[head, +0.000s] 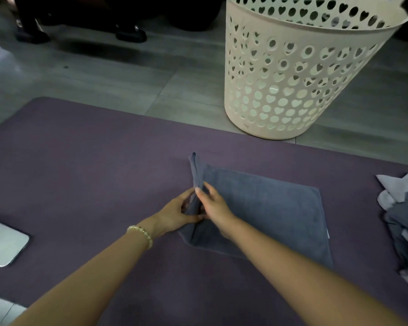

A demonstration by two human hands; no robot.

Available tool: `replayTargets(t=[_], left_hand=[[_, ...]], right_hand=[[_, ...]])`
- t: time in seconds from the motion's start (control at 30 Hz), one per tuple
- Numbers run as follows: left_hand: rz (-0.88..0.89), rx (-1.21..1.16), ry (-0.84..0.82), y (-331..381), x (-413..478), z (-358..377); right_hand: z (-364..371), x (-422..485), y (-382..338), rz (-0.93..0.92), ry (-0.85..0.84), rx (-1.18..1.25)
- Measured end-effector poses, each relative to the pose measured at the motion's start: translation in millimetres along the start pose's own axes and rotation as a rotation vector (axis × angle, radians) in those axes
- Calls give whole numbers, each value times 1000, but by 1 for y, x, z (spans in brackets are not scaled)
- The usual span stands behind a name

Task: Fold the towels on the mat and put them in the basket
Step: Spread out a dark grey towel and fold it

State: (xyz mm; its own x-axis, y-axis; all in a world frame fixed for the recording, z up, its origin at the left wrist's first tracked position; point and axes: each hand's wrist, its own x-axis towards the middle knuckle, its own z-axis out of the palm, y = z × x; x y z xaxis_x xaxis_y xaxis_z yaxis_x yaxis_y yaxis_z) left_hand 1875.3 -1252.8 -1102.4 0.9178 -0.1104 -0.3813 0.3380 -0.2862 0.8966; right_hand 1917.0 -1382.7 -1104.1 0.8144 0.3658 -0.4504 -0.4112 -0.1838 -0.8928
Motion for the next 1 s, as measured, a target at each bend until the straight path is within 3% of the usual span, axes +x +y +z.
replayTargets(t=[0.1,0.2,0.27,0.37,0.47,0.57,0.7,0.83,0.93,1.0], left_hand=[[42,32,-107,5,2,15],[-95,-132,-105,16,1,22],[-141,-234,-22,27,1,27],[-74,-265,210,37,11,36],[73,40,261,41,23,55],[226,360,160,36,43,87],[247,758,66,32,61,137],[191,995,51,21,70,168],[189,1072,84,15,73,175],[198,1054,114,15,75,175]], right_hand=[[-8,4,3,-36,88,-23],[-21,5,10,-72,158,-44],[-35,1,12,-88,155,-21],[-63,-9,10,-97,172,-13],[-105,-28,4,-142,218,-7],[-154,-52,9,-166,298,5],[-206,-78,51,-50,533,22],[-225,-82,84,103,599,101],[-227,-70,74,59,609,94],[-226,-59,64,-12,632,-34]])
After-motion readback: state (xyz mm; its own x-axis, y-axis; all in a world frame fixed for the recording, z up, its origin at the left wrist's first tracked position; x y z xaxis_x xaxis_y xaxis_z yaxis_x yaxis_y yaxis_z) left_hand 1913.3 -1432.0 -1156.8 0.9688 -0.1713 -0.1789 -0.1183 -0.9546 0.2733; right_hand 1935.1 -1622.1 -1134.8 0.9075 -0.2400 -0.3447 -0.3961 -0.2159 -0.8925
